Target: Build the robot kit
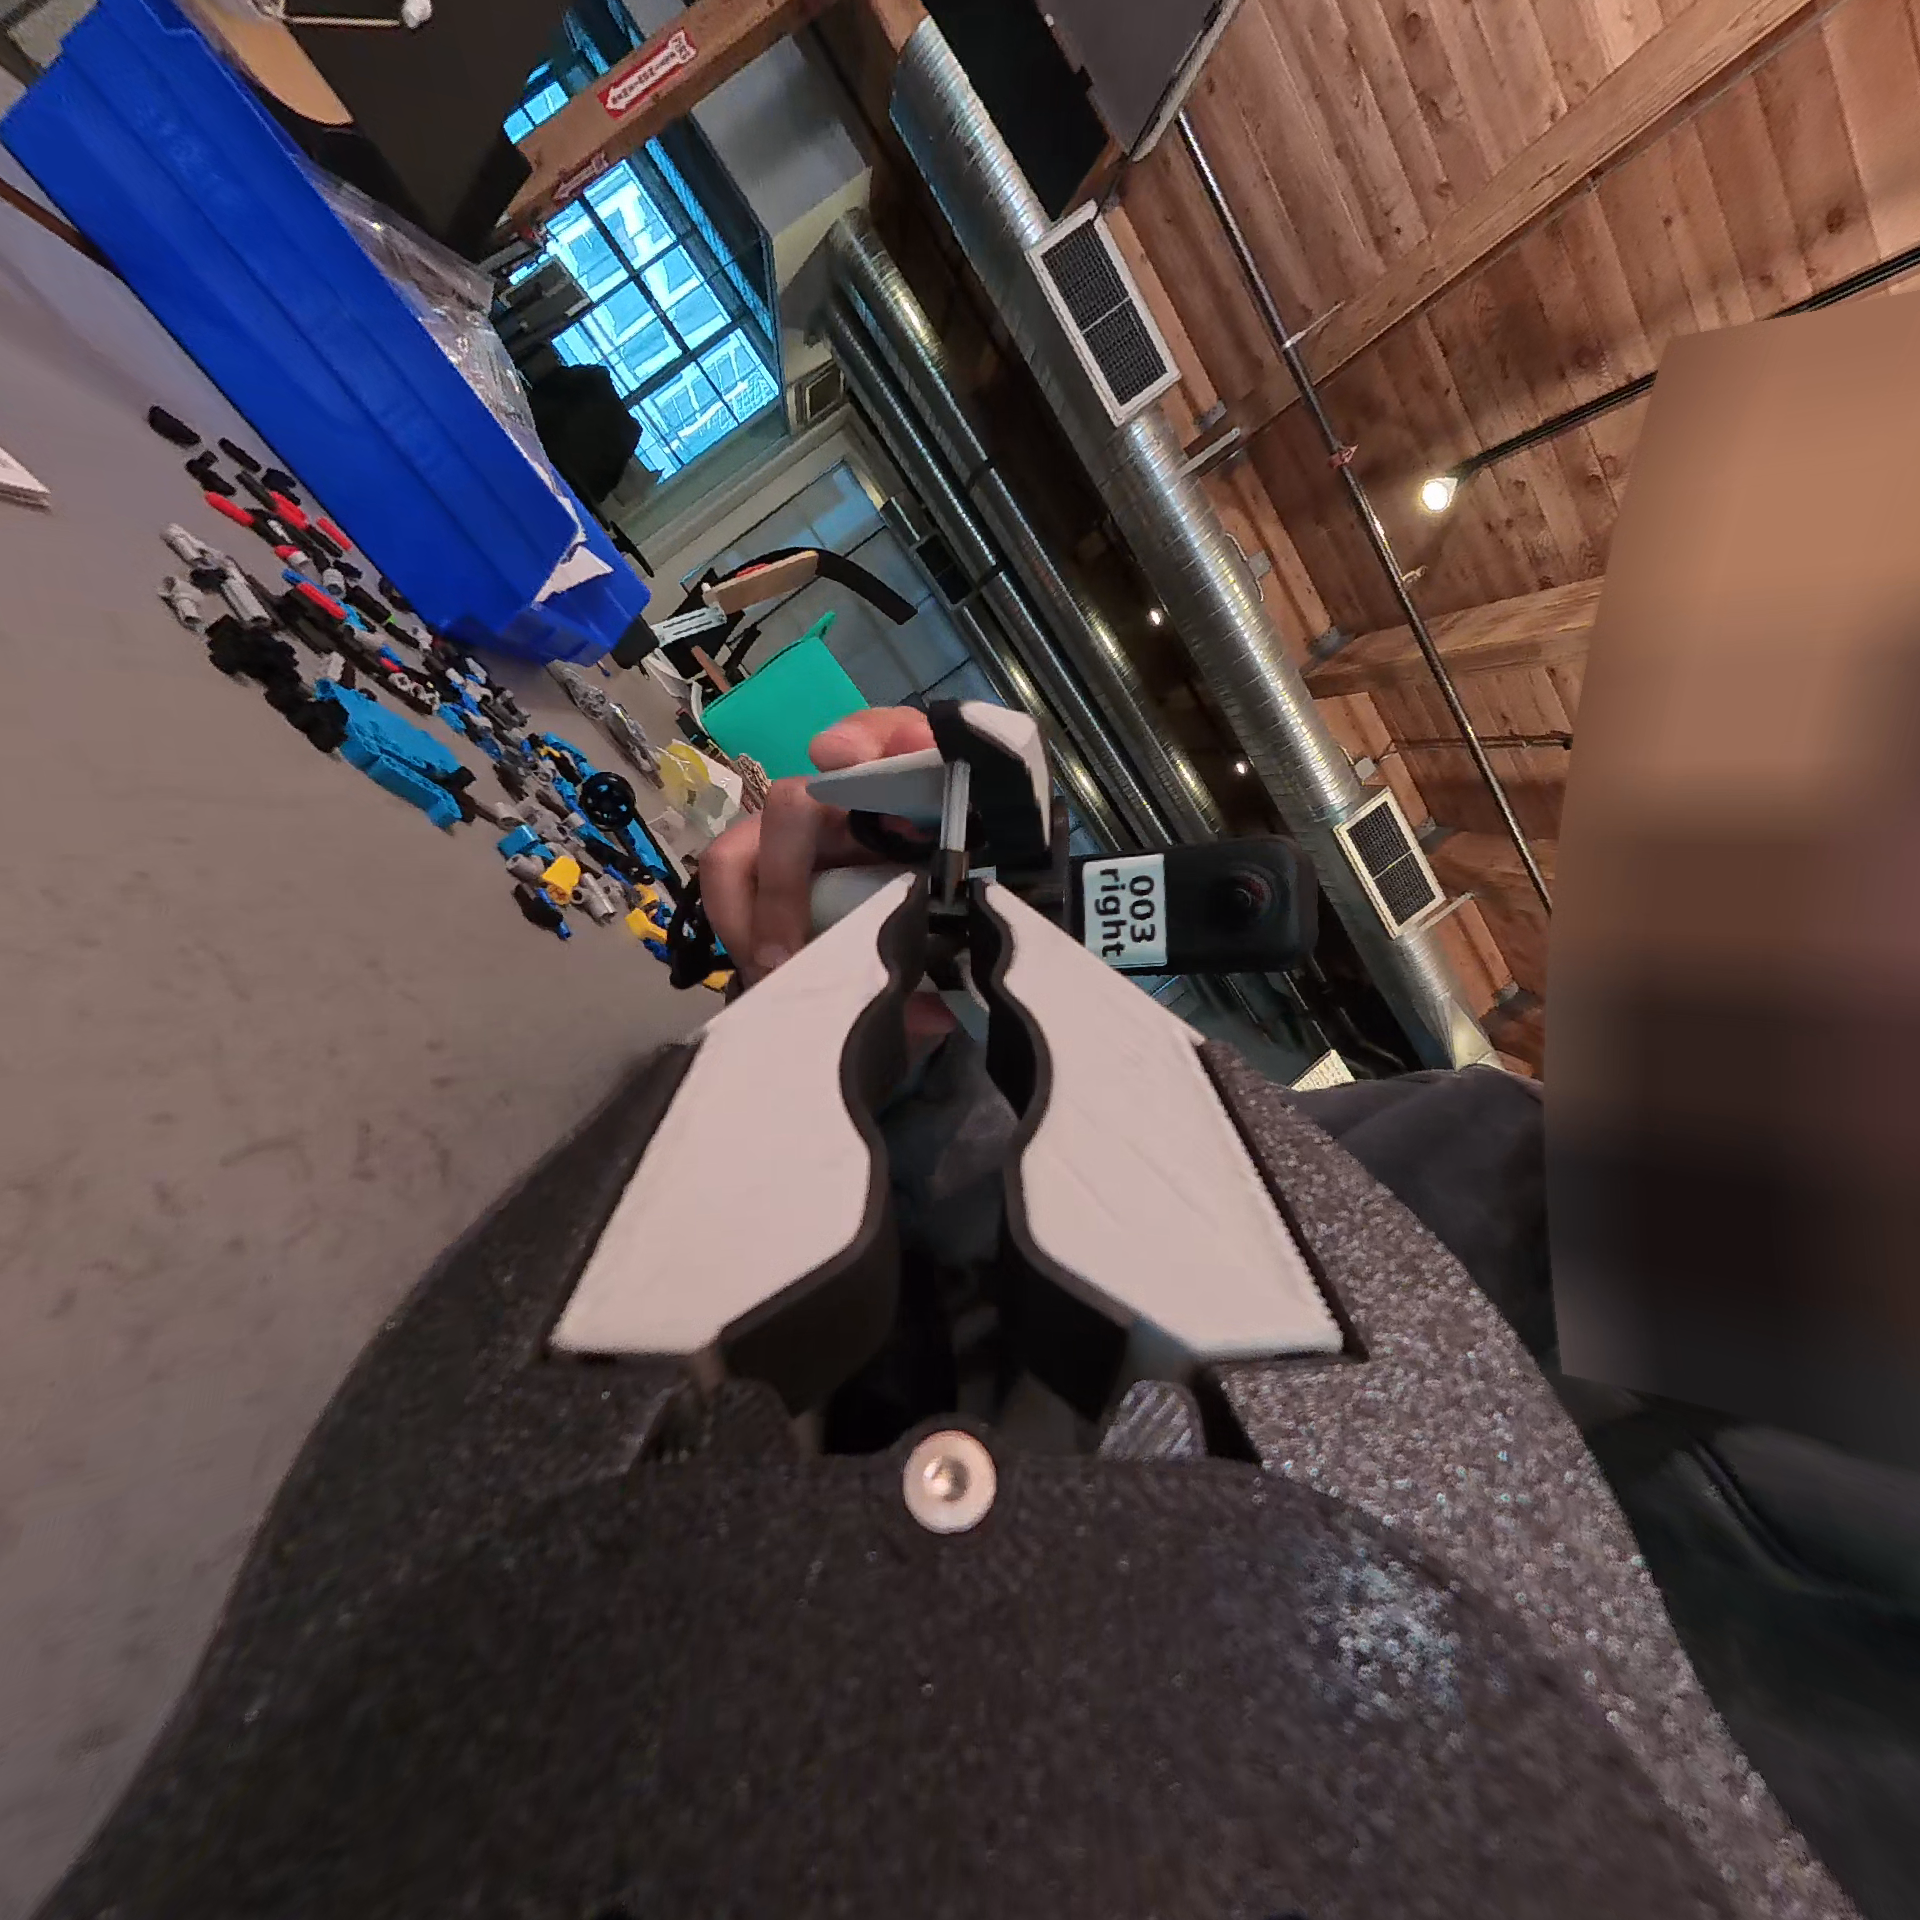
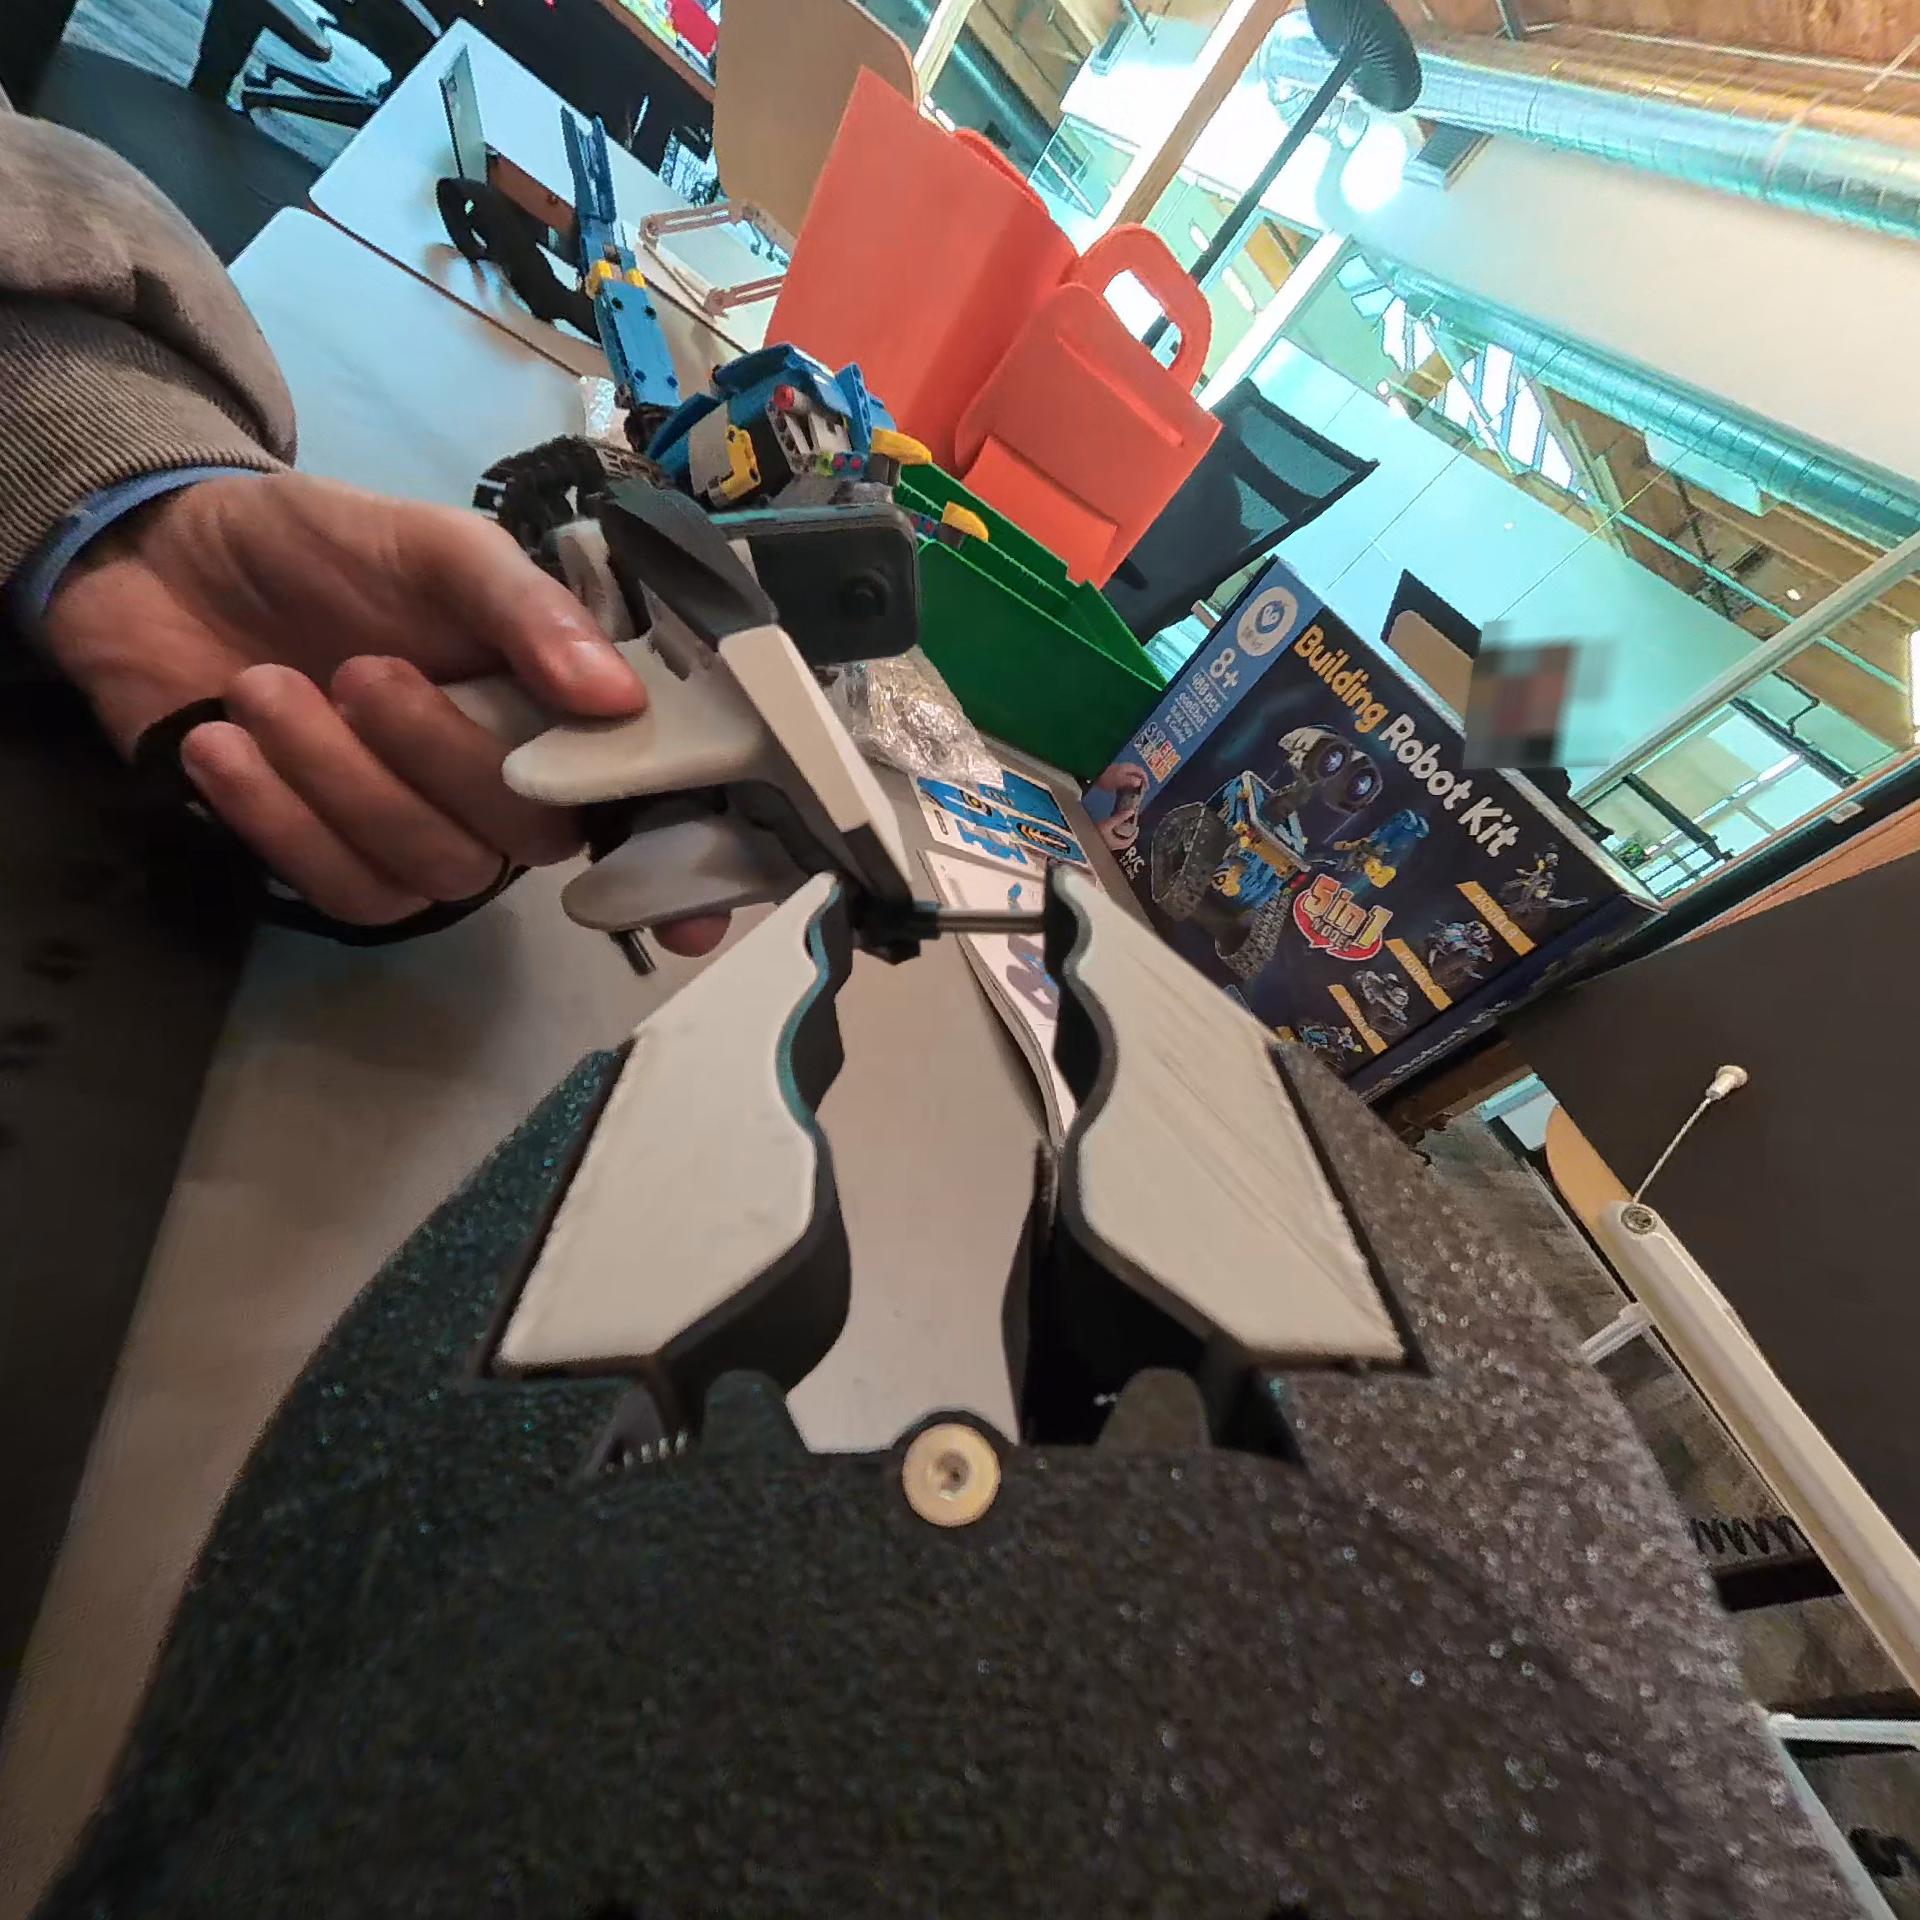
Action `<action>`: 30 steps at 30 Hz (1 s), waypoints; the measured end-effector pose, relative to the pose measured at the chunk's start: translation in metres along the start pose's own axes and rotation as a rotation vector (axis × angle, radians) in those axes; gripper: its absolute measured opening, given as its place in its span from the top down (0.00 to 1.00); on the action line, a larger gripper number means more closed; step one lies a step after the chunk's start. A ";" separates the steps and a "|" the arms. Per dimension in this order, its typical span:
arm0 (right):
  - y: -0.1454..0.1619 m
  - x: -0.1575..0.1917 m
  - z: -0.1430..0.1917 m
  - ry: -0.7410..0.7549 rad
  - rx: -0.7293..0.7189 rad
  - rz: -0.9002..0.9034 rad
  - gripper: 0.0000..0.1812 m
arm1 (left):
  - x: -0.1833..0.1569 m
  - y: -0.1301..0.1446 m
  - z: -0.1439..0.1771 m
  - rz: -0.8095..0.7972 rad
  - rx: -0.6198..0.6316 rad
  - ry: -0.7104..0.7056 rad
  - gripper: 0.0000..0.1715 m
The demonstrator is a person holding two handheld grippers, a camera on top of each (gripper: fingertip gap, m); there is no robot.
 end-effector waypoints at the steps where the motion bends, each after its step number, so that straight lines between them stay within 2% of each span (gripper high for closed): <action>1: 0.000 0.000 0.000 -0.008 0.004 -0.001 0.80 | 0.000 0.000 0.000 0.001 0.001 0.001 0.97; 6: -0.001 0.001 0.001 -0.008 0.005 0.046 0.82 | 0.000 0.000 0.000 0.010 0.000 0.012 0.97; 15: -0.001 0.002 0.002 -0.031 0.008 0.028 0.82 | -0.001 0.001 -0.001 -0.004 0.007 0.006 0.97; 19: 0.003 0.000 -0.001 -0.053 0.014 -0.105 0.82 | 0.000 -0.001 0.000 -0.018 0.005 -0.017 0.97; 21: 0.004 -0.004 0.002 -0.064 -0.005 -0.178 0.74 | -0.003 -0.004 0.003 -0.057 -0.001 -0.036 0.97; 22: 0.005 -0.010 0.004 -0.053 -0.009 -0.225 0.73 | -0.003 -0.006 0.006 -0.072 -0.007 -0.053 0.96; 24: 0.011 -0.029 0.008 -0.005 -0.011 -0.339 0.72 | -0.001 -0.009 0.012 -0.138 -0.001 -0.129 0.96; 26: 0.022 -0.049 0.010 0.038 0.007 -0.474 0.72 | -0.001 -0.010 0.016 -0.290 0.050 -0.241 0.96; 28: 0.038 -0.067 0.013 0.091 0.042 -0.594 0.72 | 0.000 -0.012 0.022 -0.527 0.116 -0.420 0.96; 30: 0.053 -0.079 0.016 0.129 0.078 -0.678 0.72 | 0.010 -0.019 0.035 -0.768 0.193 -0.683 0.96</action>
Point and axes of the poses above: each gripper's, where its closed fingertips meet, z back along the fingers, y out of its underside, x = y × z across the jaws, the point moved 4 cm from there along z, back along the fingers, and after that the axes turned 7 degrees about y, right-handed, at the moved point
